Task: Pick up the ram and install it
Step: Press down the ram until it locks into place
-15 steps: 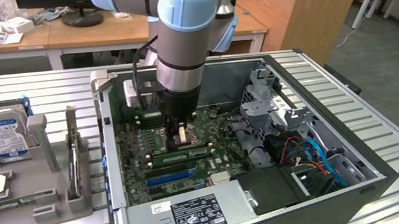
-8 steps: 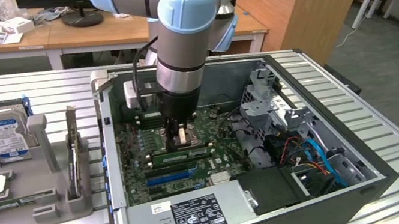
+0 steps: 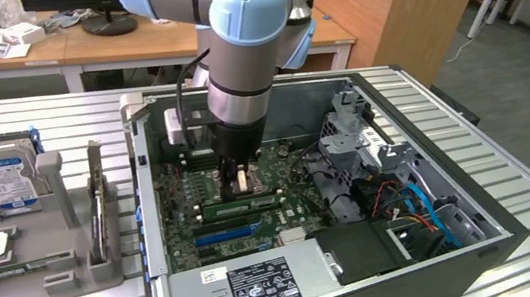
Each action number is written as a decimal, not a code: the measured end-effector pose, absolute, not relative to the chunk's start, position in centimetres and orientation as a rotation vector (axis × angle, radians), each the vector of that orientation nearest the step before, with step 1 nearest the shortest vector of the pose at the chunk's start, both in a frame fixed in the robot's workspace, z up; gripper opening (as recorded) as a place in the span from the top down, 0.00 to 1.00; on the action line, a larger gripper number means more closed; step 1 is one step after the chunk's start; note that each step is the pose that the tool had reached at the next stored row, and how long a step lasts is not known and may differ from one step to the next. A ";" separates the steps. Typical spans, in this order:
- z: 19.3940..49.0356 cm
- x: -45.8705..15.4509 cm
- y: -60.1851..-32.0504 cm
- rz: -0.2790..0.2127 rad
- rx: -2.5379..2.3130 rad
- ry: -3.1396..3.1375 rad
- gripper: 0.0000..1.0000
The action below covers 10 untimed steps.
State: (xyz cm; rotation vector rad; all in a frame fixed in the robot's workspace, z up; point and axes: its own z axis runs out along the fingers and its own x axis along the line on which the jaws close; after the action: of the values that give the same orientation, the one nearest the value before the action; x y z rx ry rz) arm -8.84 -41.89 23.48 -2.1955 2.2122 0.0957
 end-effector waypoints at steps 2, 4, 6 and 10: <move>23.4 -8.8 -41.9 0.096 -2.195 2.212 0.89; 23.3 -8.8 -41.9 0.096 -2.196 2.212 0.89; 23.3 -8.8 -41.9 0.096 -2.196 2.212 0.89; 23.2 -8.8 -41.9 0.096 -2.196 2.212 0.89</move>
State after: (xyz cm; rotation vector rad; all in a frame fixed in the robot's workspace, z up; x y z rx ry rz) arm -8.84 -41.89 23.17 -2.1955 2.2122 0.0957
